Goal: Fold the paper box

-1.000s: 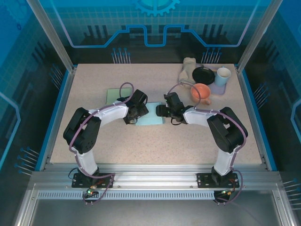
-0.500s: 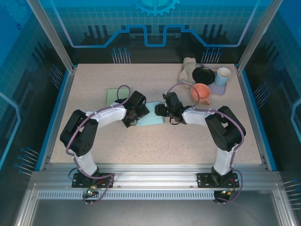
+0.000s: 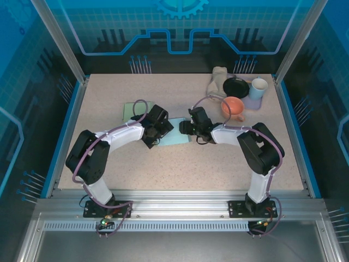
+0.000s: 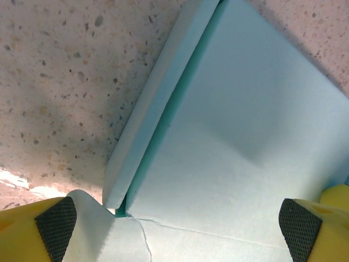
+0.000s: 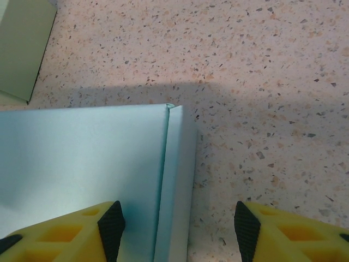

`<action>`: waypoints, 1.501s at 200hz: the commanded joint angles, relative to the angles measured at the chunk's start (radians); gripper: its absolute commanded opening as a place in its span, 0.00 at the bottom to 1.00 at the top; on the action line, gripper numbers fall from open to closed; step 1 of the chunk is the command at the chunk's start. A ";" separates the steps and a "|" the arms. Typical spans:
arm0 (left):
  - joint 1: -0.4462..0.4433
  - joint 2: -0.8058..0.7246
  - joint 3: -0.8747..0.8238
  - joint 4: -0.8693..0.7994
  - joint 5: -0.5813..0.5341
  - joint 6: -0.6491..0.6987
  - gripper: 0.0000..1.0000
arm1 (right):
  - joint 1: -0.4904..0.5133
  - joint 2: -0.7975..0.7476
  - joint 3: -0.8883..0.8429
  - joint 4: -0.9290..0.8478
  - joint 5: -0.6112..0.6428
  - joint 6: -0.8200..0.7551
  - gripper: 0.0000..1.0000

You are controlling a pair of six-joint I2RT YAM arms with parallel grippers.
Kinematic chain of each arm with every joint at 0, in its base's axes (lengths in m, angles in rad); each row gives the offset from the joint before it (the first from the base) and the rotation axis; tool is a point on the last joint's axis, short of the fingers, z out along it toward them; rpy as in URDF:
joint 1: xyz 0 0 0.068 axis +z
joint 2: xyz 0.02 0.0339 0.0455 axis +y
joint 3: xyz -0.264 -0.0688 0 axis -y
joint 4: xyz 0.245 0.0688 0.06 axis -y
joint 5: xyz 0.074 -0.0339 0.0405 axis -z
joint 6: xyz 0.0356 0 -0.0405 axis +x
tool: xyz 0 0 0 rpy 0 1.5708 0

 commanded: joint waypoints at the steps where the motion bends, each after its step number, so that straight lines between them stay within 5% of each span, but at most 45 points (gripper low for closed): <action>1: 0.004 0.028 0.001 -0.007 0.031 -0.023 0.99 | 0.013 0.045 -0.018 -0.054 -0.001 -0.003 0.59; 223: 0.027 0.104 -0.018 0.022 0.002 -0.046 0.85 | 0.012 0.044 -0.053 -0.051 0.003 -0.027 0.57; 300: 0.048 0.106 -0.052 0.028 -0.014 -0.040 0.86 | 0.071 -0.101 -0.092 -0.104 0.050 -0.049 0.59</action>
